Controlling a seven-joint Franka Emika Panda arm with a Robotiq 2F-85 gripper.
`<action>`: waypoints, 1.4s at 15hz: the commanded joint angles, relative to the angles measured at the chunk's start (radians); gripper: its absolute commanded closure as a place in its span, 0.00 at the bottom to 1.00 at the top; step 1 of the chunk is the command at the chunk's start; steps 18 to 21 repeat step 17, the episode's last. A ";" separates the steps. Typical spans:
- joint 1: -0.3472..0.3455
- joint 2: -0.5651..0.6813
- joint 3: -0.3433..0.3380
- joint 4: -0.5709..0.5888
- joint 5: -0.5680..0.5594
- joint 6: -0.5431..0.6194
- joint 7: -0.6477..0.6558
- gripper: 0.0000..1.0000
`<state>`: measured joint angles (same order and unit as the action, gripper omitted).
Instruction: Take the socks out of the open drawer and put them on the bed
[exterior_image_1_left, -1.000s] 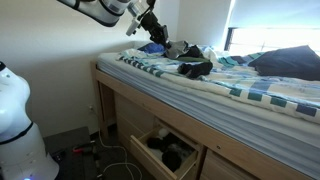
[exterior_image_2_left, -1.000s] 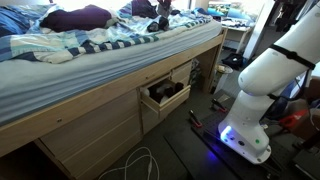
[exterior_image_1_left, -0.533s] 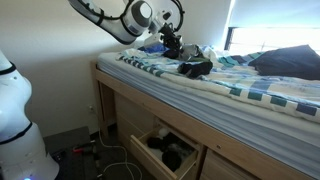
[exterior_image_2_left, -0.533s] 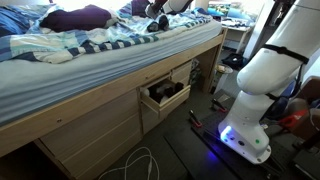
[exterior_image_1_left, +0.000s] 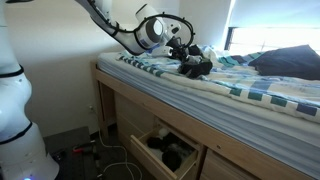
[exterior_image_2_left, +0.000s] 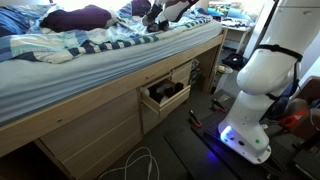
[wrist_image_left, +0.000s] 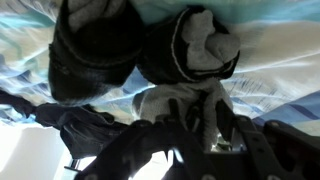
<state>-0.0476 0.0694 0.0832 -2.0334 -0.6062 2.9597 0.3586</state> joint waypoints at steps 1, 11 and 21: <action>0.007 -0.079 -0.013 -0.024 -0.078 -0.044 0.061 0.25; 0.000 -0.253 -0.001 -0.096 -0.259 -0.165 0.225 0.00; 0.001 -0.241 -0.002 -0.095 -0.259 -0.164 0.225 0.00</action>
